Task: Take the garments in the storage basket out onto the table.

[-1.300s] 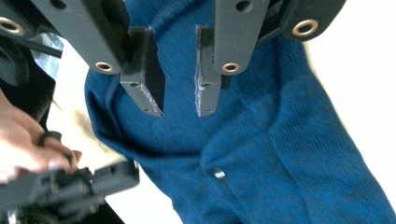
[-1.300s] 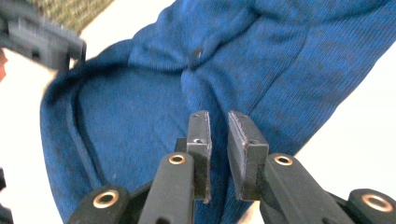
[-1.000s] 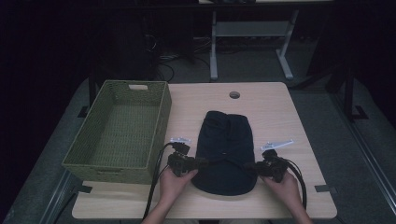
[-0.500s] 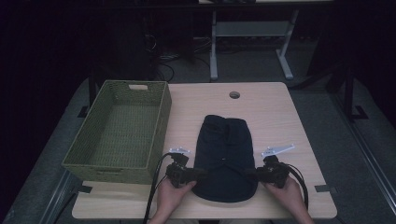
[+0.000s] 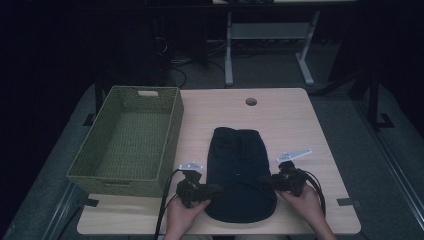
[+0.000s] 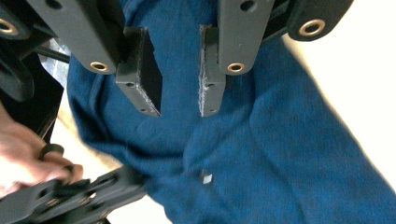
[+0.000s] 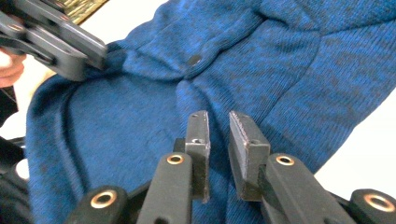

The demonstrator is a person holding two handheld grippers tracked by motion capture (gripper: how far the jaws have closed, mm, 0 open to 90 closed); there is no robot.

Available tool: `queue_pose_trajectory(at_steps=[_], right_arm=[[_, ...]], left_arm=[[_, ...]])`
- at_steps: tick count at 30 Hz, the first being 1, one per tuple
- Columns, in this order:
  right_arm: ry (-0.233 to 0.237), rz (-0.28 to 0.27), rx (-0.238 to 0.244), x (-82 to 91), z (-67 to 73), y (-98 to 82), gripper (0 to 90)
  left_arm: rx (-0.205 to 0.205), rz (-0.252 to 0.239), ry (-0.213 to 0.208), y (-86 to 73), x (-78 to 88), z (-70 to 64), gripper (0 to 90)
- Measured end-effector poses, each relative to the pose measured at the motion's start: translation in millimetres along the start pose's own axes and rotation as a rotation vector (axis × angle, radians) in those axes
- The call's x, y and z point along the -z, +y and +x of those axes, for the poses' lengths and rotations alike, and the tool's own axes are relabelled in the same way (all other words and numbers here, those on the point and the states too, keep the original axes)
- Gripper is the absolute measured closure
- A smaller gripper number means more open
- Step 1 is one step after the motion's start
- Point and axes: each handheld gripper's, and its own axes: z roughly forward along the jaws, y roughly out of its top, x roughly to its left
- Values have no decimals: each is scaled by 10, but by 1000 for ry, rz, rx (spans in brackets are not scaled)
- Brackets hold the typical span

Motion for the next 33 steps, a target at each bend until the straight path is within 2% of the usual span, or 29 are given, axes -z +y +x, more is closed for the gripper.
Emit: queue_pose_trajectory(at_steps=[4, 6, 9, 11, 13, 15, 20, 25, 27, 28, 29, 31, 32, 33], right_arm=[[0, 26, -8, -74, -41, 21, 783], [10, 33, -5, -90, -47, 9, 783], [22, 47, 5, -94, -33, 0, 783], [30, 55, 13, -95, -9, -15, 783], [28, 55, 29, -87, 26, -49, 785], [32, 49, 25, -87, 31, -65, 786], [67, 42, 20, -76, 85, -147, 789], [91, 87, 37, -57, 146, -135, 780], [102, 71, 33, -26, 150, -88, 780], [106, 51, 30, -3, 150, -40, 782], [106, -6, 32, 33, 141, 101, 807], [100, -26, 29, 39, 133, 165, 818], [94, -67, 14, 32, 92, 346, 838], [81, -79, 5, 19, 61, 435, 845]], left_arm=[[-5, -16, -4, 125, -28, 14, 693], [-2, -5, 11, 214, -123, 59, 689], [8, 11, 27, 229, -198, 120, 686], [31, 39, 29, 195, -255, 166, 675], [55, 19, 12, 115, -249, 193, 686], [55, 21, 8, 94, -238, 187, 691], [38, 38, -2, -23, -169, 125, 698], [6, 40, 10, -100, -132, 33, 681], [3, 24, -3, -78, -112, 29, 673], [3, 1, -5, -45, -100, 34, 673], [3, -10, -6, -18, -93, 41, 673], [25, -32, -22, 55, -93, 65, 673], [27, -54, -10, 143, -102, 83, 679], [36, -64, -11, 184, -112, 98, 679]])
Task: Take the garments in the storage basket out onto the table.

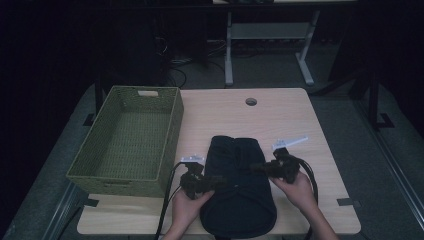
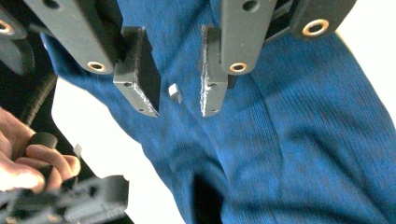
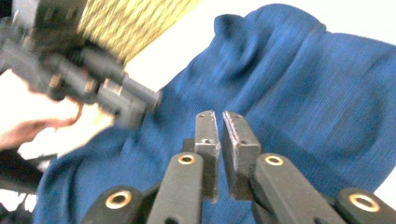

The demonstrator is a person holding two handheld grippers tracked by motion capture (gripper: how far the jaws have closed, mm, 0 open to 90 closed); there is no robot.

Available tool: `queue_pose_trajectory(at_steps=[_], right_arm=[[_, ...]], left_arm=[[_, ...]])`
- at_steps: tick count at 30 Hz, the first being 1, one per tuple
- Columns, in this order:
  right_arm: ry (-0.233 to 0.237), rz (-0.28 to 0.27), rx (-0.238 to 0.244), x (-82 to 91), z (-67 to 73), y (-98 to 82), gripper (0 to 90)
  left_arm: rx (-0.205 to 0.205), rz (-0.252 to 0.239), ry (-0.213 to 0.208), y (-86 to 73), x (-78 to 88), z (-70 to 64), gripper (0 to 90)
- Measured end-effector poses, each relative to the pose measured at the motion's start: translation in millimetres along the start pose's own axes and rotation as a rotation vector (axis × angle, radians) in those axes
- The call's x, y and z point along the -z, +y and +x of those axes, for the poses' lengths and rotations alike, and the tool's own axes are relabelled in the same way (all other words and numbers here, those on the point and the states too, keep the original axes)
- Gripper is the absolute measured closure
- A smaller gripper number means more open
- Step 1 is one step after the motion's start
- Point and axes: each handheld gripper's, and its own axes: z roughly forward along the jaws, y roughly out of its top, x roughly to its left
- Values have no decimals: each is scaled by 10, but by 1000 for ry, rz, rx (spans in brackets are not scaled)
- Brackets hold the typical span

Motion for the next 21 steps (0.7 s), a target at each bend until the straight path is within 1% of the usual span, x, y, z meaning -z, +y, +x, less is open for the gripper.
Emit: queue_pose_trajectory(at_steps=[1, 2, 3, 4, 5, 6, 7, 8, 9, 10, 11, 12, 13, 14, 15, 16, 18, 20, 21], right_arm=[[-4, -16, -7, -22, -45, 77, 846], [-6, -25, -24, -51, -91, 150, 846], [-6, -25, -24, -51, -91, 150, 846], [-19, -30, -26, -79, -138, 210, 846], [-18, -28, -59, -160, -238, 311, 846], [-18, -28, -59, -160, -238, 311, 846], [-22, -18, -77, -237, -305, 357, 846], [-16, -16, -94, -282, -340, 370, 846], [-15, -9, -103, -333, -377, 372, 846], [-22, 10, -105, -385, -411, 370, 846], [-22, 10, -105, -385, -411, 370, 846], [-32, 40, -130, -496, -479, 339, 846], [-33, 50, -135, -534, -495, 324, 846], [-33, 50, -135, -534, -495, 324, 846], [-45, 84, -134, -617, -523, 276, 846], [-45, 87, -142, -644, -530, 248, 853], [-38, 74, -151, -647, -542, 202, 860], [-47, 78, -144, -634, -525, 172, 868], [-46, 79, -138, -627, -516, 154, 869]], left_arm=[[3, -1, -3, 38, -18, 19, 679], [2, -6, 5, 69, -39, 32, 679], [2, -6, 5, 69, -39, 32, 679], [9, -12, 10, 94, -63, 43, 679], [18, -9, 11, 118, -94, 69, 680], [26, -5, 13, 129, -112, 82, 680], [42, 8, 17, 143, -163, 127, 685], [51, 20, 20, 142, -185, 148, 686], [56, 29, 22, 136, -208, 163, 685], [56, 29, 22, 136, -208, 163, 683], [61, 48, 23, 127, -232, 174, 683], [63, 78, 20, 99, -263, 196, 666], [63, 78, 20, 99, -263, 196, 664], [64, 79, 16, 83, -269, 200, 664], [70, 74, 7, 66, -260, 206, 663], [70, 74, 7, 66, -260, 206, 663], [64, 80, 10, 54, -250, 198, 666], [63, 82, 10, 32, -241, 186, 668], [52, 83, 11, -2, -229, 158, 670]])
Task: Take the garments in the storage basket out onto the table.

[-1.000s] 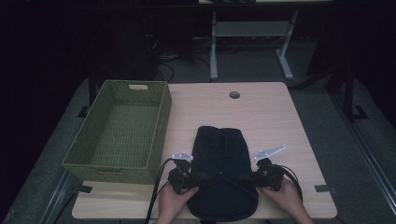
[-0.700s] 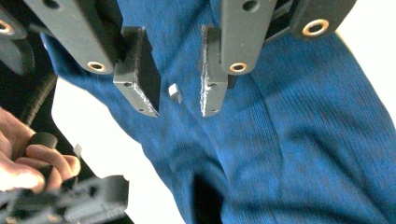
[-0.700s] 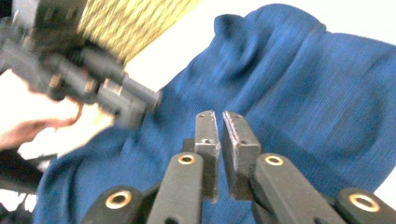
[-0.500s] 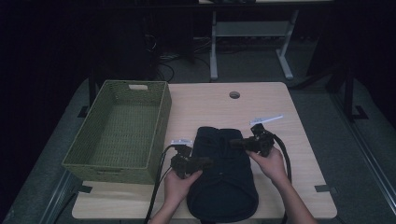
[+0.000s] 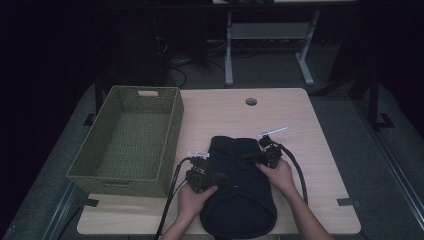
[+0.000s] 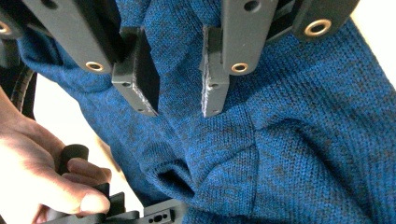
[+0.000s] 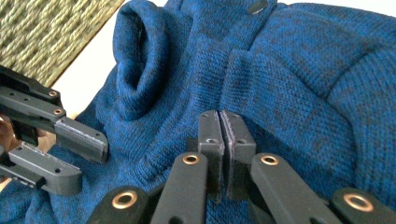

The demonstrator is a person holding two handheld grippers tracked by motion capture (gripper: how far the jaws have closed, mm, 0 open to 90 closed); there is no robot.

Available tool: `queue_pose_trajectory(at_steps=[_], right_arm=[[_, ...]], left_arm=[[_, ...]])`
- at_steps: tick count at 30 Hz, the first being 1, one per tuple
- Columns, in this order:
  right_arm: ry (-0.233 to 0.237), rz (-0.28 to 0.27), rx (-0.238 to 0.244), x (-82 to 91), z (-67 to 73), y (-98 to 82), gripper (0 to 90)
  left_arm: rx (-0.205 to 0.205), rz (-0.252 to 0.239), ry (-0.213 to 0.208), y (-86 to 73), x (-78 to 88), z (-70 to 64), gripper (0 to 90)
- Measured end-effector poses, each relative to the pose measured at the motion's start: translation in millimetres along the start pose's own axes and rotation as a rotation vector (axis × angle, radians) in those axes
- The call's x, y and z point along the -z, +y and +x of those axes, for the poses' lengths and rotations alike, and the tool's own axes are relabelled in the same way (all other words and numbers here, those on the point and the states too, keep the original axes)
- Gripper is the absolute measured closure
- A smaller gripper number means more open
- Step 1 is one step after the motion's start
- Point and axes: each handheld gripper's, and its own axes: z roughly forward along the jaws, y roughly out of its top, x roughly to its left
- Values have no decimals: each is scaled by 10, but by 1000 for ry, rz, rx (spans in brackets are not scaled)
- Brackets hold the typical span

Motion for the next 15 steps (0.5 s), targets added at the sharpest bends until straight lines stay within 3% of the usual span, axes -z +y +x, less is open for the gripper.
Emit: queue_pose_trajectory(at_steps=[11, 15], right_arm=[[10, 23, 37, 73, 134, -198, 868], [8, 53, 61, 109, 181, -202, 846]], left_arm=[[-44, 10, -2, -157, 65, -134, 670], [-31, -46, -8, -95, 120, -145, 665]])
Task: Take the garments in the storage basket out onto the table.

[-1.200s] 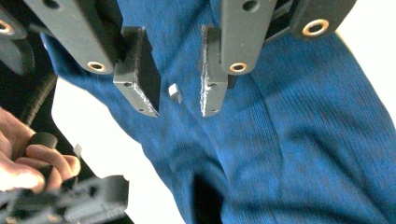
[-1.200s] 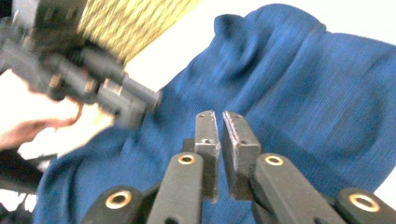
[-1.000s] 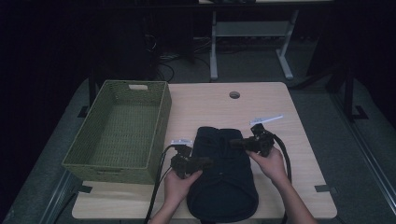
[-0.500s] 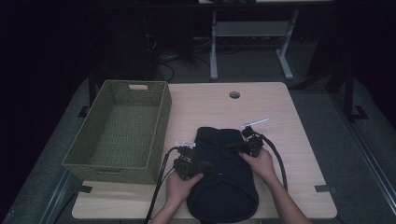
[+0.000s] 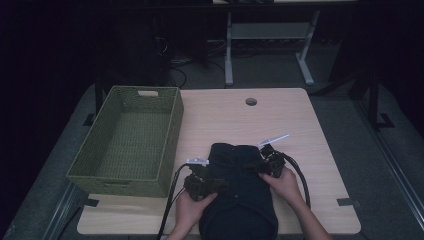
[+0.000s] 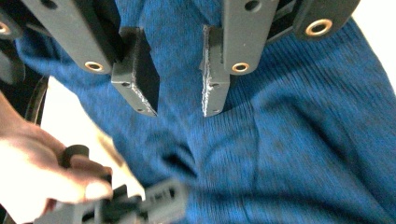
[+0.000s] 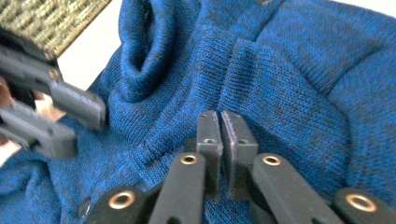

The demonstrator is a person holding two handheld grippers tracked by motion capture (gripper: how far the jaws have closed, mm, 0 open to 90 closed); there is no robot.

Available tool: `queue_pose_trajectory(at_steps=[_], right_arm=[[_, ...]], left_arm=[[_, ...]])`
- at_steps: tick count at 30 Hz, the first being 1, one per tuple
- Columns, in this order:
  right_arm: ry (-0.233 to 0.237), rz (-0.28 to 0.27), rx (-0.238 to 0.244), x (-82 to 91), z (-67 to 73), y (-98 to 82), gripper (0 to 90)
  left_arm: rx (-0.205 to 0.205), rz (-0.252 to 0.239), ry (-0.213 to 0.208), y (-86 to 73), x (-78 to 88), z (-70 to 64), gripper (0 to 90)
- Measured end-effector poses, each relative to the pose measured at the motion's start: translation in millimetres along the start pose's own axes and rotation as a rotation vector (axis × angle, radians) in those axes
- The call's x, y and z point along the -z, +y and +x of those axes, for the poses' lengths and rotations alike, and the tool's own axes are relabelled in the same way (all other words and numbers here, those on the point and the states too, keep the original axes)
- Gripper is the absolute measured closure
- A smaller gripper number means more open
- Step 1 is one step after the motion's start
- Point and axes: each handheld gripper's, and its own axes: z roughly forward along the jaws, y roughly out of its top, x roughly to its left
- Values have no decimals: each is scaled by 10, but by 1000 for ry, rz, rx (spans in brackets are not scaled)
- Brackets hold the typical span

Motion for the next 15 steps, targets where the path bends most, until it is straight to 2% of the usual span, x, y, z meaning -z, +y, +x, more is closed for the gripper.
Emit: queue_pose_trajectory(at_steps=[1, 2, 4, 7, 8, 10, 11, 13, 15], right_arm=[[-12, -20, 20, 53, 45, 49, 843], [-12, -20, 20, 53, 45, 49, 843], [-11, -87, 25, 119, 73, 137, 844], [-15, -128, 7, 86, 46, 289, 844], [-13, -129, 1, 64, 31, 304, 843], [-16, -98, -16, -18, -13, 336, 843], [-16, -98, -16, -18, -13, 336, 843], [-28, -77, -31, -108, -72, 336, 845], [-28, -73, -38, -129, -81, 332, 847]], left_arm=[[20, -38, -12, 78, 22, 12, 666], [20, -38, -12, 78, 22, 12, 667], [14, -81, 7, 193, 33, 15, 667], [25, -125, 19, 351, -1, 57, 666], [28, -126, 34, 430, -47, 84, 664], [35, -111, 47, 491, -113, 117, 662], [35, -111, 47, 491, -113, 117, 661], [59, -73, 67, 524, -220, 179, 662], [65, -60, 70, 522, -248, 199, 662]])
